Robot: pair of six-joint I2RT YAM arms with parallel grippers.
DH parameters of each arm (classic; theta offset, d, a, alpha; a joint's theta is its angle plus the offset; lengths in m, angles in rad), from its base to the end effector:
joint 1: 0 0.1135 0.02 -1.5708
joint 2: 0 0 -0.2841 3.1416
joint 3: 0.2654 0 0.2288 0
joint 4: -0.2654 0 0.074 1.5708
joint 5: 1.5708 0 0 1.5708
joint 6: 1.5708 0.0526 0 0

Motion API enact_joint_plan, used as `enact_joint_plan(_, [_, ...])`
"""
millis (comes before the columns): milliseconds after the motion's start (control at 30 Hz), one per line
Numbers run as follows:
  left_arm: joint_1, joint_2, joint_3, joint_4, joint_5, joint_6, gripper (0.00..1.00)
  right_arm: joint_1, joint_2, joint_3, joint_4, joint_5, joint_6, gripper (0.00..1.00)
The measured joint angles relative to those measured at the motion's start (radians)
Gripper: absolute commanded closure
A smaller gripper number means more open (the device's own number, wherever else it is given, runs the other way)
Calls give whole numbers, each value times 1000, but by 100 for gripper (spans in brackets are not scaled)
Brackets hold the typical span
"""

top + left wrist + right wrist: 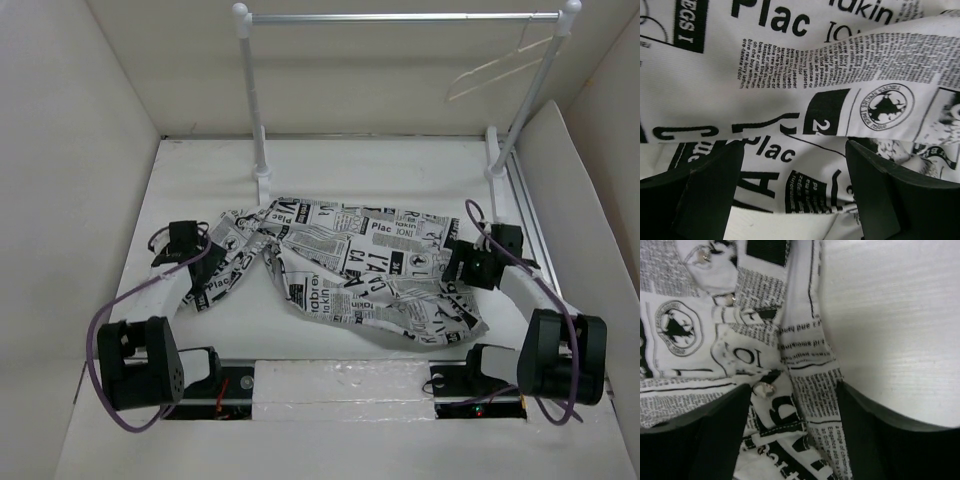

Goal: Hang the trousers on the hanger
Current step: Flatten out the trousers at the center of the board.

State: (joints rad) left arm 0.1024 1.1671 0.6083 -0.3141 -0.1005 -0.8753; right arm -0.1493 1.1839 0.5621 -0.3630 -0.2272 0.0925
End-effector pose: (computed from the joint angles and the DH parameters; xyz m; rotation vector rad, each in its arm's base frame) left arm 0.2070 0.0266 0.2118 -1.1901 2.1419 -0.2218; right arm 0.1961 -0.0175 0.1924 0.2194 2.5297 0.2677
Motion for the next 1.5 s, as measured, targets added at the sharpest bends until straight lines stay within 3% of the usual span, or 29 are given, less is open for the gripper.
enact_joint_plan(67, [0,55,0,27,17,2,31,-26,50,0,31,-31,1,35])
enact_joint_plan(100, [0,76,-2,40,22,2,41,-34,62,0,56,-43,3,46])
enact_joint_plan(133, [0,92,-2,54,26,2,70,-37,78,0,92,-64,6,87])
enact_joint_plan(167, [0,104,-3,66,30,5,70,-45,94,2,92,-64,6,88])
enact_joint_plan(200, [0,114,-3,75,33,1,90,-55,103,2,105,-74,6,100])
enact_joint_plan(267, [0,140,0,96,31,10,100,-80,135,2,117,-94,18,100])
enact_joint_plan(567, [0,242,86,113,22,42,100,-289,146,146,57,-59,33,100])
enact_joint_plan(867, [0,233,264,72,-116,102,100,-312,158,355,31,126,39,100])
enact_joint_plan(900, [0,233,285,69,-131,109,100,-318,170,369,29,142,39,95])
enact_joint_plan(933, [0,233,308,64,-148,118,100,-328,187,378,30,155,39,82])
enact_joint_plan(1000, [0,243,351,55,-176,132,98,-359,222,381,29,166,41,40])
enact_joint_plan(1067, [0,259,382,48,-188,146,89,-387,248,381,14,158,39,31])
enact_joint_plan(1133, [0,265,386,29,-191,161,48,-375,245,382,-4,139,36,27])
enact_joint_plan(1167, [0,265,381,29,-191,161,48,-344,229,386,-11,116,35,27])
enact_joint_plan(1200, [7,254,367,33,-182,169,46,-298,208,391,-11,108,33,30])
enact_joint_plan(1267, [37,203,303,37,-146,166,46,-166,142,392,-10,85,25,57])
enact_joint_plan(1333, [108,130,226,30,-100,169,46,9,64,387,7,58,18,100])
enact_joint_plan(1500, [382,56,91,26,16,186,46,383,-125,272,78,-20,8,100])
